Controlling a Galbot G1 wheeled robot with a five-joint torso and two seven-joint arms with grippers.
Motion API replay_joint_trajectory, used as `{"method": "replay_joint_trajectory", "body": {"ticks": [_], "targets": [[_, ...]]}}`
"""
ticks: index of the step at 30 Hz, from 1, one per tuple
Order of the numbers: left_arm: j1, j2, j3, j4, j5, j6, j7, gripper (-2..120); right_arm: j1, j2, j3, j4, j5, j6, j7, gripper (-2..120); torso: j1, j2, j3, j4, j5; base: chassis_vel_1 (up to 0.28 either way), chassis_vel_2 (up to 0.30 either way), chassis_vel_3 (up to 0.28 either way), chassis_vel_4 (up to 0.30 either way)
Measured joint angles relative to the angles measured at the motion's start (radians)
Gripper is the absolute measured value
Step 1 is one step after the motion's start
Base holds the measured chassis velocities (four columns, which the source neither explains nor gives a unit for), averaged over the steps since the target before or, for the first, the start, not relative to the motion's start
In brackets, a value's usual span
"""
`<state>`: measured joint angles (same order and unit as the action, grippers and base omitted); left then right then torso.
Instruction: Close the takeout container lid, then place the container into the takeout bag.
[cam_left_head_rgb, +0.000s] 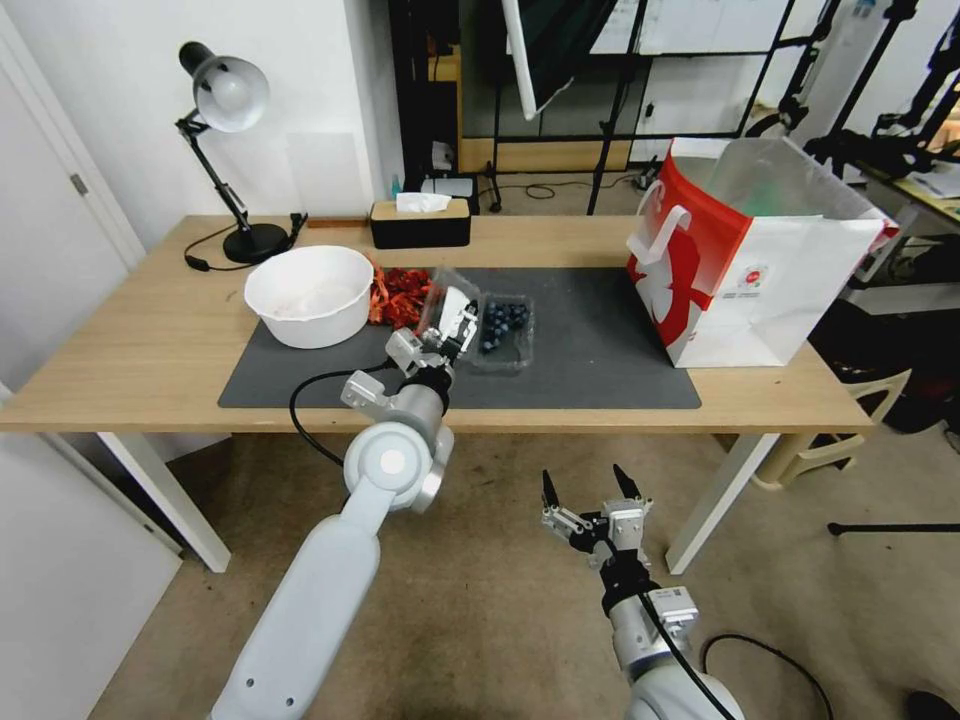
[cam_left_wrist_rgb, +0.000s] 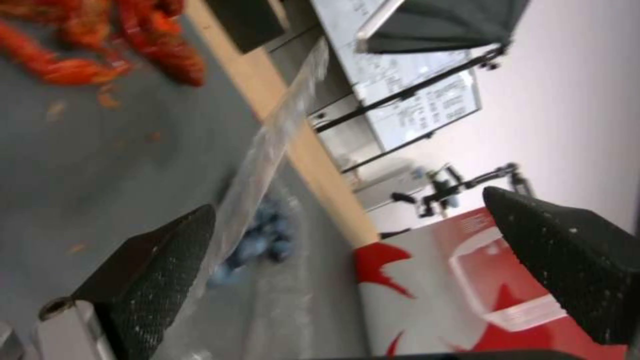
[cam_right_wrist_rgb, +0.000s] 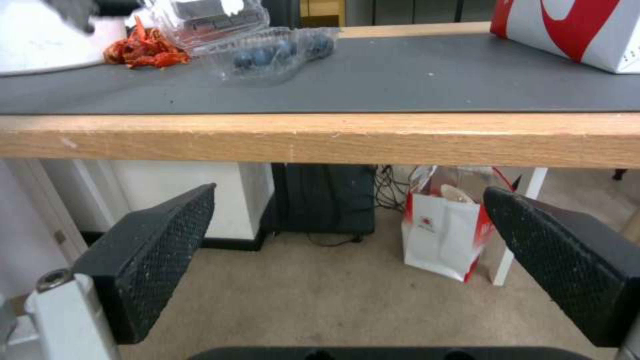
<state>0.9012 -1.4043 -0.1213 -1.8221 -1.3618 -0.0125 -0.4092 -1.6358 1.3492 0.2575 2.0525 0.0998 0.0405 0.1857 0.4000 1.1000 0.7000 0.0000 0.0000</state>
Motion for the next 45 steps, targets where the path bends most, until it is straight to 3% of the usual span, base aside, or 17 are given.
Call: {"method": "replay_joint_trajectory", "body": {"ticks": [9, 25, 32, 34, 39, 45], "targets": [[-0.019, -0.018, 0.016, 0.011, 0.001, 0.001, 0.045, 100, -0.006, -0.004, 0.002, 0.004, -0.004, -0.001, -0.001, 100, 0.000, 0.000, 0.000, 0.0001, 0.0000, 0.000, 0.000, 0.000, 0.000], [-0.090, -0.036, 0.107, 0.084, -0.051, 0.079, 0.077, 99, -0.011, 0.003, -0.002, 0.009, -0.010, -0.007, -0.004, 100, 0.000, 0.000, 0.000, 0.0000, 0.0000, 0.000, 0.000, 0.000, 0.000], [-0.094, -0.032, 0.136, 0.109, -0.021, 0.083, 0.075, 77, -0.016, 0.000, 0.004, 0.032, -0.006, -0.008, -0.013, 100, 0.000, 0.000, 0.000, 0.0000, 0.0000, 0.000, 0.000, 0.000, 0.000], [-0.093, -0.028, 0.140, 0.116, -0.004, 0.082, 0.068, 66, -0.023, -0.003, 0.008, 0.046, -0.005, -0.008, -0.018, 100, 0.000, 0.000, 0.000, 0.0000, 0.0000, 0.000, 0.000, 0.000, 0.000], [-0.091, -0.018, 0.152, 0.123, 0.035, 0.075, 0.058, 54, -0.026, -0.005, 0.020, 0.074, 0.001, -0.007, -0.031, 100, 0.000, 0.000, 0.000, 0.0000, 0.0000, 0.000, 0.000, 0.000, 0.000], [-0.080, -0.006, 0.168, 0.121, 0.079, 0.079, 0.032, 29, -0.002, -0.022, 0.076, 0.152, 0.072, -0.041, -0.062, 100, 0.000, 0.000, 0.000, 0.0001, -0.0001, 0.000, 0.000, 0.000, 0.000]]}}
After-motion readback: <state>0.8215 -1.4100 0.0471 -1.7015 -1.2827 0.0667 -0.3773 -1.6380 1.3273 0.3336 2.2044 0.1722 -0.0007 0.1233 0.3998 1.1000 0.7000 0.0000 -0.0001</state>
